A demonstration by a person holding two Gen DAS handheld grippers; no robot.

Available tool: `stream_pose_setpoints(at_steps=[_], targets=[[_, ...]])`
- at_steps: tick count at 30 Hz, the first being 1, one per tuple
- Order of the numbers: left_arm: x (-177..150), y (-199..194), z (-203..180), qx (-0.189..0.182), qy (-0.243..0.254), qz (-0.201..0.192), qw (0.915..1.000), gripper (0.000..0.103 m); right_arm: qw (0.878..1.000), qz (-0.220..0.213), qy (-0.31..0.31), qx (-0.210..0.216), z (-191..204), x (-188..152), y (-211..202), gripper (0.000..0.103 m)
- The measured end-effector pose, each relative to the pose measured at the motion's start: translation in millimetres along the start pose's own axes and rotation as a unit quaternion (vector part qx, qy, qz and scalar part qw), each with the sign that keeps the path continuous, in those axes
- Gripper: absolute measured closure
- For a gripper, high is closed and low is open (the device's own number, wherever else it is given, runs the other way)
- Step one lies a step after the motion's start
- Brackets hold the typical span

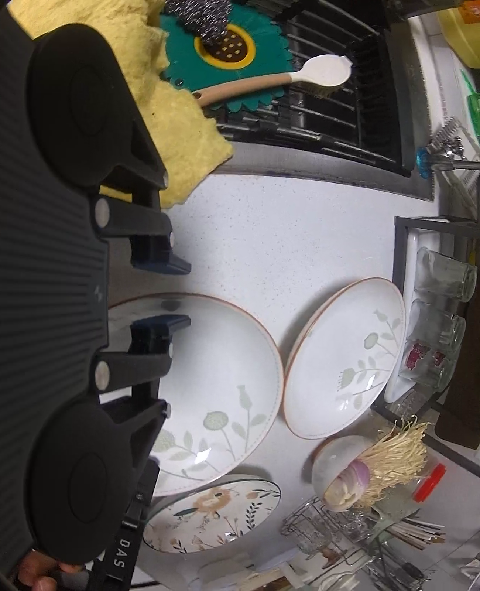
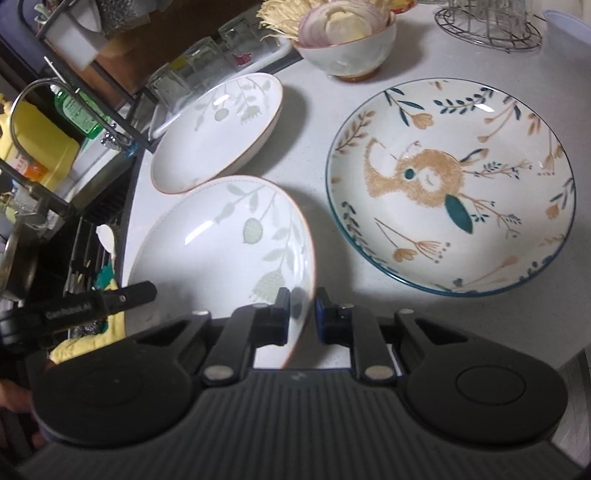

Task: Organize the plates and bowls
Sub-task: 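Close both grippers on the rim of the white leaf-pattern plate, then lift the leaf-pattern plate with both grippers and carry it over the deer plate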

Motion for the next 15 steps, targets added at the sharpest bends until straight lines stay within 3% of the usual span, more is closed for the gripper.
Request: stream_pose_setpoints(at_steps=[2, 15], targets=[[-1, 1, -1, -0.009, 0.001, 0.000, 1.0000, 0.086, 1.000, 0.000, -0.004, -0.001, 1, 1, 1, 0.087], [9, -7, -5, -0.046, 0.004, 0.002, 0.9989, 0.086, 1.000, -0.006, -0.013, -0.007, 5, 10, -8, 0.086]])
Point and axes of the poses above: each gripper's, at about its wrist camera, not at the fingertips, and y roughly the way its jaws point, z to its left, x to its top, the point moved 4 cm from there along y, roughly the way its jaws point, and after that the axes turned 11 degrees about -z, right-handed, at the moved point
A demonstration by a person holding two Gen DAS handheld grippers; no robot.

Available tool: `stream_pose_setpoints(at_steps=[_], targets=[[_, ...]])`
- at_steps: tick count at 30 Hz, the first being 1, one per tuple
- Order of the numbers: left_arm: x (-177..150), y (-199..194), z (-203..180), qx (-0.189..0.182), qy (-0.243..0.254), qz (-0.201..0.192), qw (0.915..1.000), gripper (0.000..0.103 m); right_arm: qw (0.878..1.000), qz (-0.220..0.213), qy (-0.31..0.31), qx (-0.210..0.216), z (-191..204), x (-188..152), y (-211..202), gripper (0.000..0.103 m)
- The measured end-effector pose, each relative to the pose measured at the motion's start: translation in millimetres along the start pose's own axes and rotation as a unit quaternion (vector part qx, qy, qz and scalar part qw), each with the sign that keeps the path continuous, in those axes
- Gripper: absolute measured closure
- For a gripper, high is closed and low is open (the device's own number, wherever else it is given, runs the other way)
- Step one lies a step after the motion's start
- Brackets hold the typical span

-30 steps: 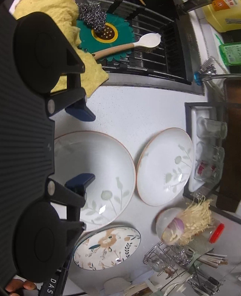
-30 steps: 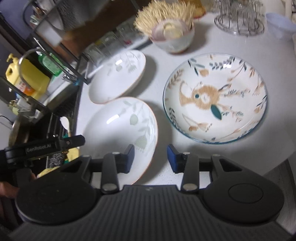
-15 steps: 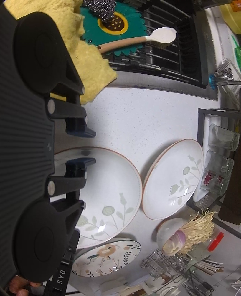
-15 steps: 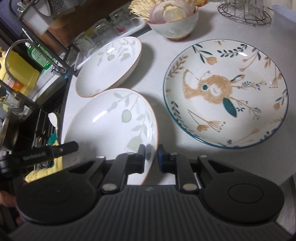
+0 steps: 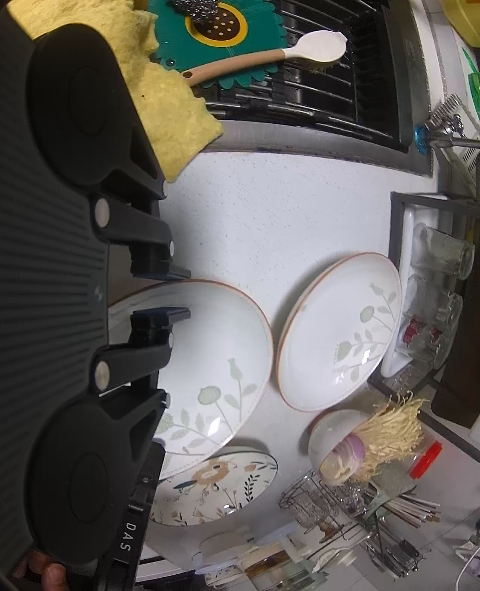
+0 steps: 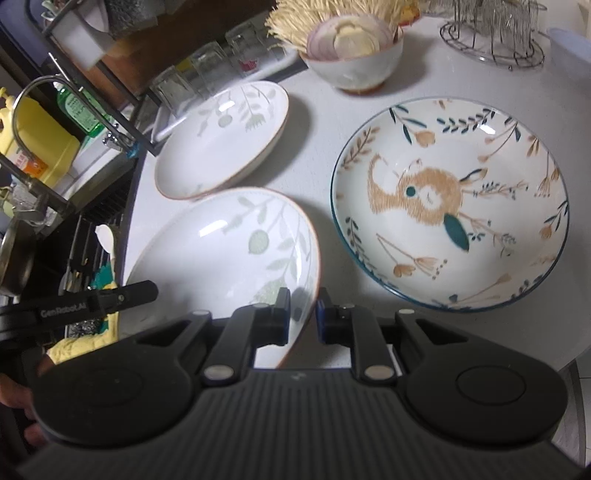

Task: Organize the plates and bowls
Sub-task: 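Lift the leaf-pattern plate with both grippers and carry it over the deer plate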

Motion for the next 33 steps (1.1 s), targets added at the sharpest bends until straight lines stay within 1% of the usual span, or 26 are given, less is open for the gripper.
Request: stream_pose_setpoints(at_steps=[5, 11, 18, 20, 25, 28, 33], targets=[[7, -11, -5, -0.011, -0.005, -0.002, 0.9999, 0.086, 1.000, -0.002, 0.006, -0.003, 1, 7, -10, 0.085], [18, -24, -18, -0.028, 0.007, 0.001, 0.9996, 0.086, 1.000, -0.014, 0.011, -0.007, 2, 21, -28, 0.085], [42, -45, -49, -0.048, 0.026, -0.015, 0.9984, 0.086, 0.999, -0.042, 0.020, -0.013, -2, 47, -57, 0.085], [51, -52, -60, -0.053, 0.036, -0.023, 0.9977, 0.086, 0.998, -0.058, 0.019, -0.008, -3, 57, -68, 0.085], [66, -62, -85, -0.062, 0.040, -0.039, 0.9965, 0.086, 0.996, -0.090, 0.015, -0.001, -11, 79, -87, 0.085], [71, -65, -100, -0.062, 0.042, -0.047, 0.9961, 0.086, 0.995, -0.103, 0.016, 0.006, -21, 87, -94, 0.085], [71, -62, -121, -0.061, 0.031, -0.050, 0.9964, 0.086, 0.994, -0.110, 0.013, 0.016, -40, 95, -101, 0.085]])
Point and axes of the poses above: each gripper's, at about its wrist camera, not at the fingertips, and y roughly the way its jaws point, z to its left, x to its top, the point moved 4 cm from there along y, roughly the way its jaws point, and after that the axes turned 11 degrees about -z, right-handed, at the moved point
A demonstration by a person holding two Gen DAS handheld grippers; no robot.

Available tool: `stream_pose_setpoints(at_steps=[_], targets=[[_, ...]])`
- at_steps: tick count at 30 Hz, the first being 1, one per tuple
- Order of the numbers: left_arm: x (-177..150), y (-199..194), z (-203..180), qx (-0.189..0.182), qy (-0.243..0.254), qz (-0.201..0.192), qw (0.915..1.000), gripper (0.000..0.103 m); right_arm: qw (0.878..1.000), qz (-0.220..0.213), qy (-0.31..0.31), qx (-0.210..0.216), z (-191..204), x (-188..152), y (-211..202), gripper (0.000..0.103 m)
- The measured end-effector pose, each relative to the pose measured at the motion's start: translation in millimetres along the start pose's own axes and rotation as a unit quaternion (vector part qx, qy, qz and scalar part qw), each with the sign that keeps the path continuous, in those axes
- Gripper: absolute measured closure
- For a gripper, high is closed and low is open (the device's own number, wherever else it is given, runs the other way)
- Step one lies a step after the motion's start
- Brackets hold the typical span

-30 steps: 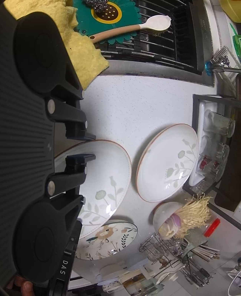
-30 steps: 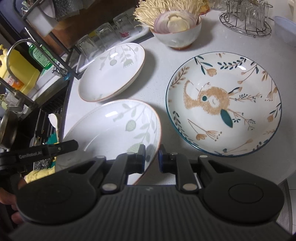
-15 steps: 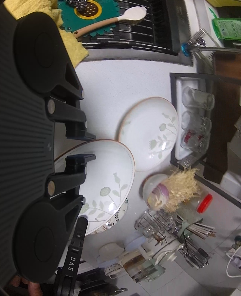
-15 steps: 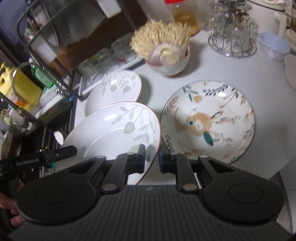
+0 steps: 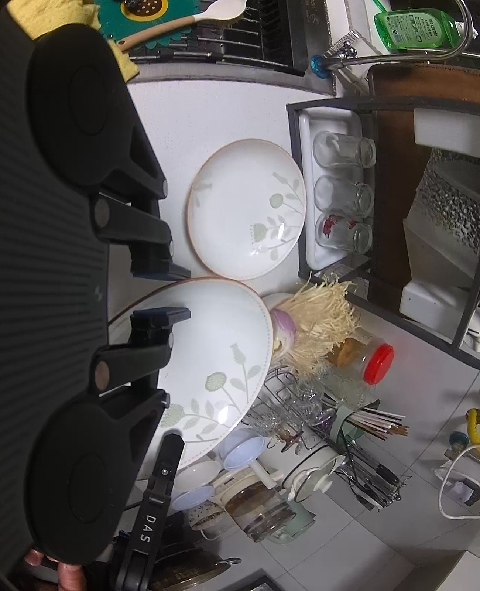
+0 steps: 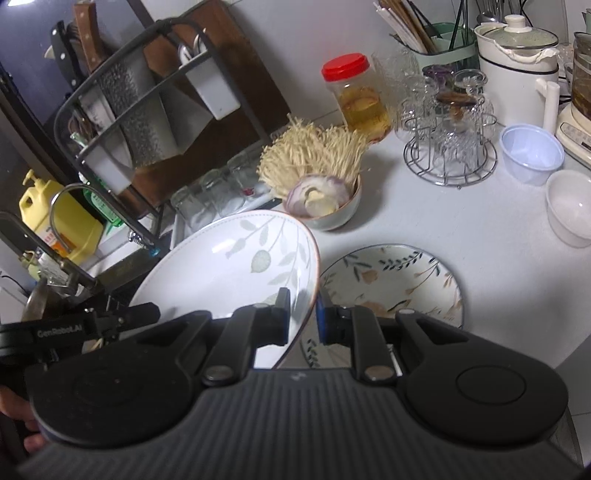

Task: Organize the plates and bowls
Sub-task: 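Lift the leaf-pattern plate with both grippers and carry it over the deer plate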

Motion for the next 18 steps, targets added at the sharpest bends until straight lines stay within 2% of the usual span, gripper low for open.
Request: stream_pose_setpoints(at_steps=[9, 18], targets=[[-6, 26, -43, 0.004, -0.002, 0.008, 1.0000, 0.086, 1.000, 0.005, 0.000, 0.001, -43, 14, -6, 0.085], [-26, 56, -71, 0.014, 0.001, 0.046, 0.9988, 0.086, 0.999, 0.033, -0.004, -0.009, -81, 14, -3, 0.085]])
Point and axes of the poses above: each gripper's, at about its wrist camera, not at the fingertips, and y roughly the way its jaws point, z to its left, x to its top, the point moved 4 cm from there along y, roughly the way its jaws point, and after that the axes turned 11 degrees about -z, right-handed, at the moved point
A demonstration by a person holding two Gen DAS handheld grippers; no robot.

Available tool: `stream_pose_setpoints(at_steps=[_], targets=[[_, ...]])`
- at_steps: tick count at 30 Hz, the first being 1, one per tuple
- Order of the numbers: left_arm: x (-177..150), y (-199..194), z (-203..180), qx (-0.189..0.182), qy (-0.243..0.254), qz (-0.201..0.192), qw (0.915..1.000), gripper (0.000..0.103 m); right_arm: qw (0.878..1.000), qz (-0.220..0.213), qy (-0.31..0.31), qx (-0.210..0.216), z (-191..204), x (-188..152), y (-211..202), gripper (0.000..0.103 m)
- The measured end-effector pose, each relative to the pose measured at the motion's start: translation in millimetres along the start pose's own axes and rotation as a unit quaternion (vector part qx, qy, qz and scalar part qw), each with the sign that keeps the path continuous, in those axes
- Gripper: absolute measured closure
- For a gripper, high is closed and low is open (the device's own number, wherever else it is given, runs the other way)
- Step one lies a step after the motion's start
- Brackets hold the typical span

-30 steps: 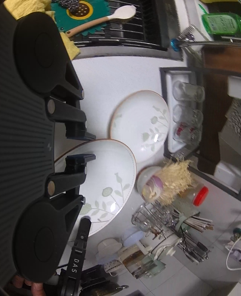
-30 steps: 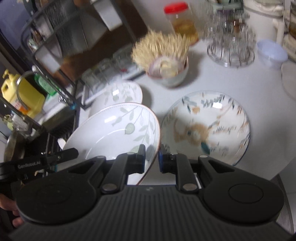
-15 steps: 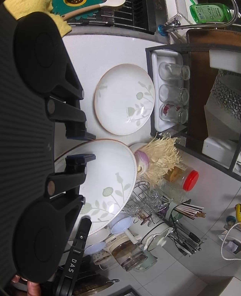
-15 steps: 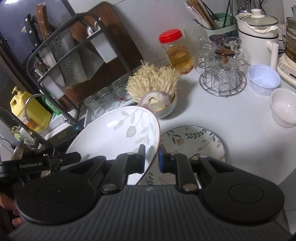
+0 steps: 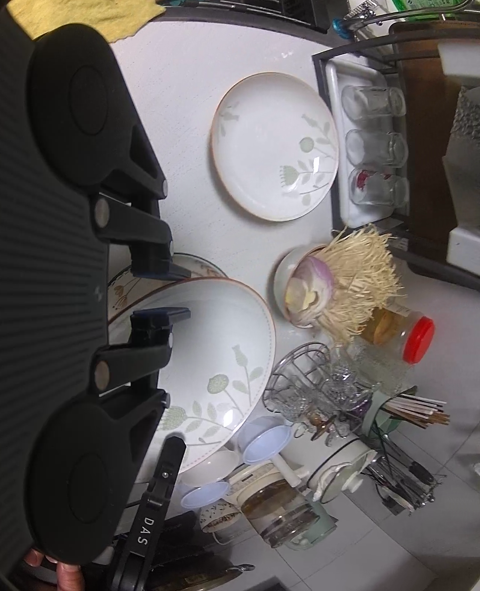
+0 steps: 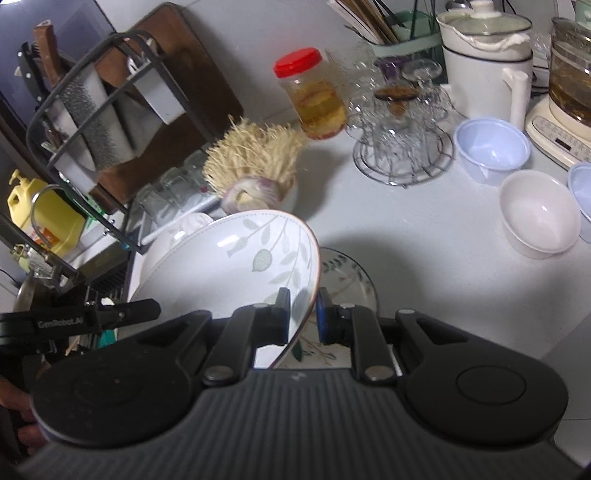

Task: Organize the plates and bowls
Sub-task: 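Lift the leaf-pattern plate with both grippers and carry it over the deer plate, then lower the leaf-pattern plate onto the deer plate and open both grippers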

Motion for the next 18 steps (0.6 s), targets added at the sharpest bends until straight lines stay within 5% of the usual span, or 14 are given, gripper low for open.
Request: stream_pose_setpoints(at_steps=[18], targets=[[-30, 42, -5, 0.038, -0.007, 0.050, 0.9980, 0.086, 0.999, 0.047, -0.027, 0.001, -31, -16, 34, 0.085]])
Point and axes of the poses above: each gripper's, at about its wrist camera, not at the fingertips, and y roughly the way its jaws point, z to its left, x to its top, the point moved 4 cm from there along y, roughly the way its jaws point, and after that the axes turned 11 degrees about -z, right-handed, at the moved point
